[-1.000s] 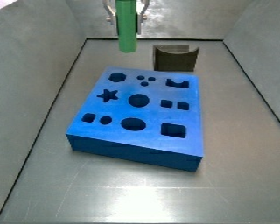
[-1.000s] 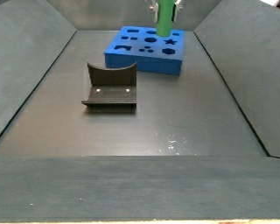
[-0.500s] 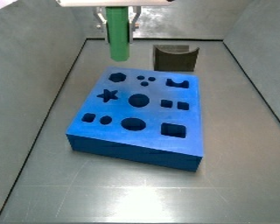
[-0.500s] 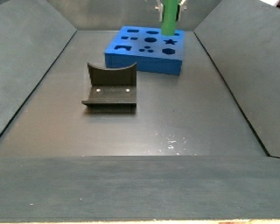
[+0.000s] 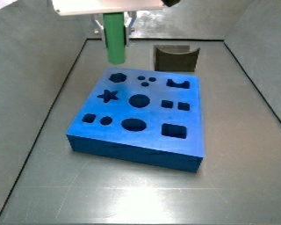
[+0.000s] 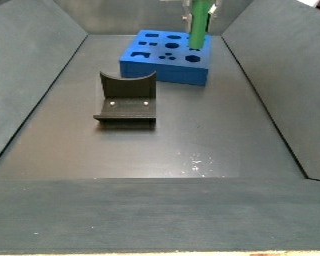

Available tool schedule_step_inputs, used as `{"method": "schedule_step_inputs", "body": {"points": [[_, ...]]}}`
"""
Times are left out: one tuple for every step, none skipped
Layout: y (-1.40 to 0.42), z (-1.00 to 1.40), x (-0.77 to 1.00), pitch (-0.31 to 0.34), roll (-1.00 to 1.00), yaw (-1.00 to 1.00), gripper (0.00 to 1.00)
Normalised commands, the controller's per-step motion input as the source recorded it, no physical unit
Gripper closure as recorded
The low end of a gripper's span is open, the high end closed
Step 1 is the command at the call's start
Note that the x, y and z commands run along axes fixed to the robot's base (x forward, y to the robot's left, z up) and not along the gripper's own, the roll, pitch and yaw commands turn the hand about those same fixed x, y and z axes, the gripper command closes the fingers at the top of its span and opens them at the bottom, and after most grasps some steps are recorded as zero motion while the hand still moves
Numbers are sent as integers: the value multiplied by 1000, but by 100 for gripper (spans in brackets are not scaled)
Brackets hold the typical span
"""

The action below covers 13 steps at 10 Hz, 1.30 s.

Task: Pick up the hexagon object. Move up. Move to above the board. Insert the hexagon object.
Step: Insert the hexagon object.

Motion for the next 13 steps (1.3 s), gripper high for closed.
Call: {"method": "schedule_step_inputs", "body": {"points": [[-346,-1000,0,-63,63,-329,100],[-323,-1000,0,-51,74,-254,100],[-289,-1000,149,-40,71,-180,100],[-237,-1000,234,-31,51,-109,100],[0,-109,240,71,0,0,100],[0,0,23,0,0,0,100],[511,-1000,897,57,0,-94,100],[60,-389,303,-6,26,0,100],[0,-131,0,0,63,0,100],[-380,-1000,0,-80,269,-191,100],[-177,-1000,271,-31,103,-177,100],[14,-1000,411,0,31,-131,100],[0,-31,0,0,29,0,100]]}}
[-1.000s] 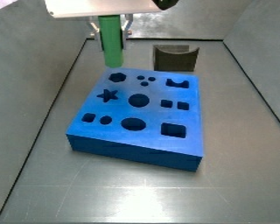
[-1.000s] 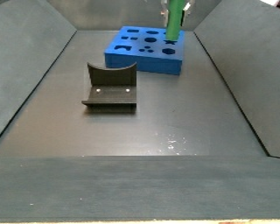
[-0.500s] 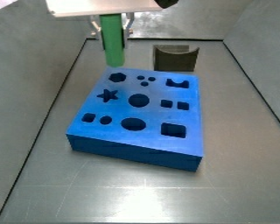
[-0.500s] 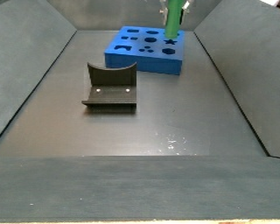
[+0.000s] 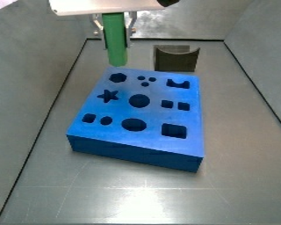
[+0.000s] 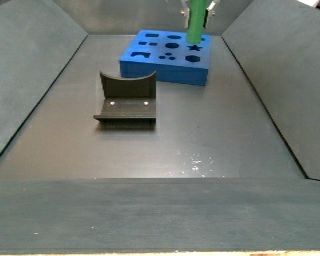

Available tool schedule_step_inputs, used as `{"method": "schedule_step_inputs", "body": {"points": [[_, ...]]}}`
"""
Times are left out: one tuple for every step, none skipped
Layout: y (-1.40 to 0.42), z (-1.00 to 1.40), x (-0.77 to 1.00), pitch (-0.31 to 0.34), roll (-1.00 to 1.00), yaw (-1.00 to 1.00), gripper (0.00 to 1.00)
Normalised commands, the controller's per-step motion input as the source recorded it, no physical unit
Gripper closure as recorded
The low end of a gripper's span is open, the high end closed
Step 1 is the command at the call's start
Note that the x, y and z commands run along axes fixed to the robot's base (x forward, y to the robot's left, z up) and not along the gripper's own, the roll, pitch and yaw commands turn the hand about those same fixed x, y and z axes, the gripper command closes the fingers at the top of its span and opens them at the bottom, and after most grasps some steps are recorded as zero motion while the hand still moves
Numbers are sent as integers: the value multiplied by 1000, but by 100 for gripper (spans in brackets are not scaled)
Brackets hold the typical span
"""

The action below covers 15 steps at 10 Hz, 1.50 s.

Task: Pick up the hexagon object. Move up. Move to above the board. Insert the hexagon object.
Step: Insert the hexagon object.

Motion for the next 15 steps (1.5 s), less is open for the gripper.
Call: {"method": "schedule_step_inputs", "body": {"points": [[17,-980,74,-217,154,0,100],[120,-1000,60,-111,86,91,100],[0,0,71,74,17,0,100],[0,-223,0,0,54,0,100],[163,-1000,0,0,0,11,100],[169,-1000,11,0,0,17,100],[166,-1000,11,0,3,17,100],[166,-1000,11,0,0,17,100],[163,-1000,14,0,0,14,100],[109,-1000,54,0,0,0,100],[80,-1000,57,0,0,0,100],[43,-1000,69,0,0,0,100],[0,-1000,57,-51,0,0,100],[0,-46,0,0,-14,0,100],[-3,-723,0,-166,-377,0,100]]}}
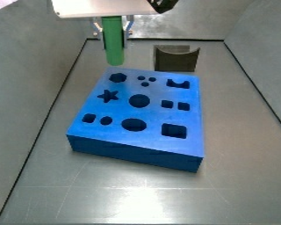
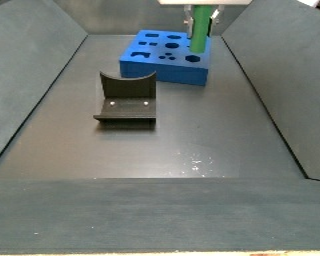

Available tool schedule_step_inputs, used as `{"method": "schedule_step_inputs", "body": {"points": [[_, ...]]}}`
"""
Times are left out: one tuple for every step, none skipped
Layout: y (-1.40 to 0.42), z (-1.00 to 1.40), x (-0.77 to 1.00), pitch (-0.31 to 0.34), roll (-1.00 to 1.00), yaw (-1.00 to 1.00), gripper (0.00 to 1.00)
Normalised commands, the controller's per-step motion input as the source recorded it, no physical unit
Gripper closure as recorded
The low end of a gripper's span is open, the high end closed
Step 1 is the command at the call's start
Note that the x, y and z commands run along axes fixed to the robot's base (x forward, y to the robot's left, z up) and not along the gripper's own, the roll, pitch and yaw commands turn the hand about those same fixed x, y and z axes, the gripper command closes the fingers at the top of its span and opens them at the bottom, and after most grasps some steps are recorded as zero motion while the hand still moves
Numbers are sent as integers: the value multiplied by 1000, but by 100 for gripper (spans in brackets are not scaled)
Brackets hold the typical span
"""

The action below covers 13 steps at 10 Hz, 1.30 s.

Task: Pick up the hexagon object. Move up. Move to above the board. Insert the hexagon object.
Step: Insert the hexagon object.

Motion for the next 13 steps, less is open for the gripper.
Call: {"method": "schedule_step_inputs", "body": {"points": [[-17,-511,0,-174,-294,0,100],[0,-46,0,0,0,0,100],[-314,-1000,0,-23,0,20,100],[-374,-1000,0,-14,0,43,100],[0,0,0,-23,0,0,100],[-31,-23,0,0,51,0,100],[-129,-303,26,0,280,0,100],[0,0,0,0,9,0,100],[-91,-140,71,37,103,0,100],[-129,-283,380,200,146,0,100],[-46,-77,17,0,0,0,100],[-103,-426,754,51,143,0,100],[-123,-457,923,100,251,0,100]]}}
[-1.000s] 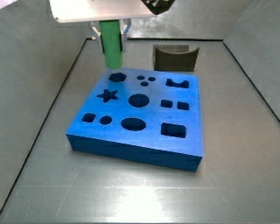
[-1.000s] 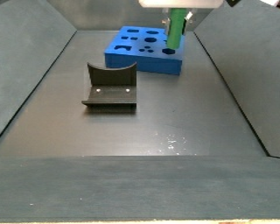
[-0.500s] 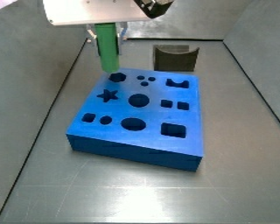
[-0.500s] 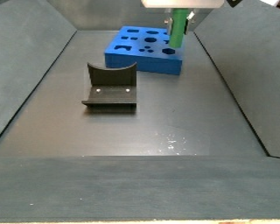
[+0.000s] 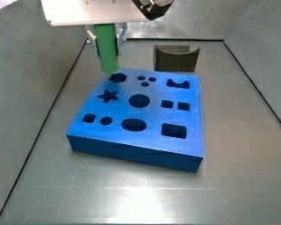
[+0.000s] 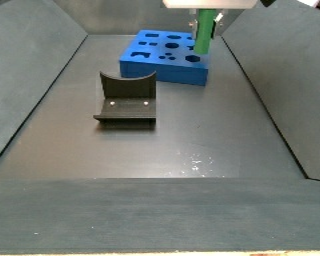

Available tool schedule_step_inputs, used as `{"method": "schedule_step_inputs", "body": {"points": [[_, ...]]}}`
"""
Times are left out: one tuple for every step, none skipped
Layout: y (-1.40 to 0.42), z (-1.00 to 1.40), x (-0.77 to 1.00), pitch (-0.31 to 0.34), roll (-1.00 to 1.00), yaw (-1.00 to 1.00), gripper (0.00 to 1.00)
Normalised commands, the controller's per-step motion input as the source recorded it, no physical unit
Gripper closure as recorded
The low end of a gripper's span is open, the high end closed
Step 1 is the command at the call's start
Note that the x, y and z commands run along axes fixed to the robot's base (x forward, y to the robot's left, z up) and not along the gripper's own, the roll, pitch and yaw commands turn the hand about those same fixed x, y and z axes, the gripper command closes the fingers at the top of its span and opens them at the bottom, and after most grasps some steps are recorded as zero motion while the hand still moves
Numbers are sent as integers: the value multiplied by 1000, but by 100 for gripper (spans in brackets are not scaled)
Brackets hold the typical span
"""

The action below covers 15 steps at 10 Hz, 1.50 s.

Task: Pick up the hexagon object. Move up. Move to above the board. Insert the hexagon object.
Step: Insert the hexagon object.

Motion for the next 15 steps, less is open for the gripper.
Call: {"method": "schedule_step_inputs", "body": {"points": [[-3,-557,1000,200,186,0,100],[0,-563,1000,274,169,0,100],[0,-377,886,346,0,0,100],[0,0,0,0,9,0,100],[0,0,-17,0,0,0,100],[-71,-260,194,-197,220,0,100],[-40,-309,600,-414,40,0,100],[0,-314,789,-663,-106,23,100],[97,-409,951,-506,-323,0,100],[166,-500,1000,-274,-303,20,100],[0,-94,637,40,0,0,100],[0,0,0,-11,0,0,100],[-314,-731,331,-91,434,0,100],[-477,-783,394,-14,534,-29,100],[-494,-834,343,-23,491,0,100]]}}
